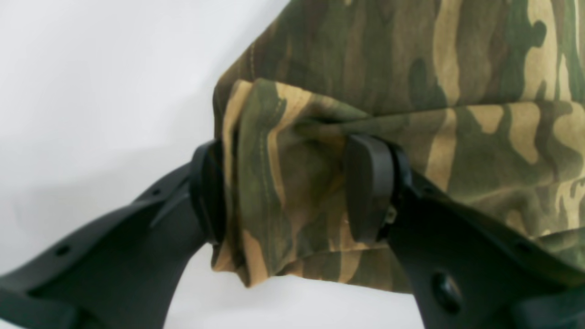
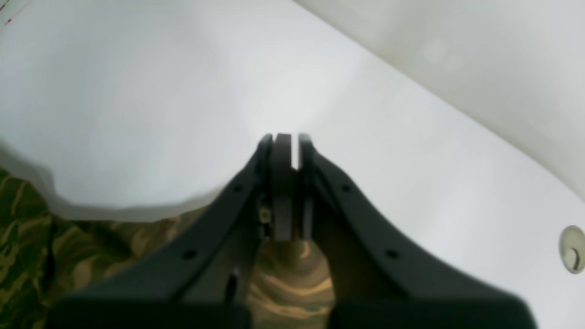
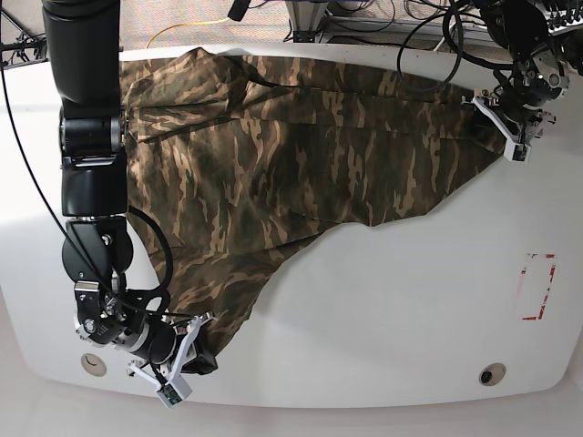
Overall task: Fold the T-shirt properly
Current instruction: 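Drag the hem corner with the right gripper away from the left gripper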
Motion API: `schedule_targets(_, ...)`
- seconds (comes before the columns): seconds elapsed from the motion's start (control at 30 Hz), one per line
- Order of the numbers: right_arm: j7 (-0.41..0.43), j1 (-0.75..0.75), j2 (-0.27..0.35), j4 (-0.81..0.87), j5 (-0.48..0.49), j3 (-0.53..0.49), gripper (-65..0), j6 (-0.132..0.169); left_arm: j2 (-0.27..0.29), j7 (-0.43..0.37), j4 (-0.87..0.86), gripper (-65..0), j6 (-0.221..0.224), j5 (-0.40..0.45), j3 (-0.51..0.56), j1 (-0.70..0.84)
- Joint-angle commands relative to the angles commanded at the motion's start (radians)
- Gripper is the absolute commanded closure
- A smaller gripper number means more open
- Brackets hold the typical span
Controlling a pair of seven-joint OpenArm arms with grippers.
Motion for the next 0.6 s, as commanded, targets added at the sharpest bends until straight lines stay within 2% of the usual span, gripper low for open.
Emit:
schedule_targets(0.3,0.005,0.072,0.006,-0.011,-0.002,0.0,0.0,-0.003,-0.002,-0.008,-0.018,-35.1,0.0,-0.002,-0.002,0.023)
schedule_targets(0.37,0.006,0.075,0.017,-0.011,-0.002,0.0,0.0,-0.025,-0.002,-0.008,-0.018,-35.1,0.0,0.0,-0.002,0.023)
schedule_targets(0.47,0.009,0.075,0.02,-0.011,-0.002,0.0,0.0,-0.078,-0.002,-0.008,-0.018,-35.1,0.0,0.0,-0.002,0.025)
schedule_targets(0.6,0.048,0.063,0.025,-0.012,-0.002,0.0,-0.8,-0.132,-0.003,-0.008,-0.018,-35.1,0.0,0.0,-0.002,0.029)
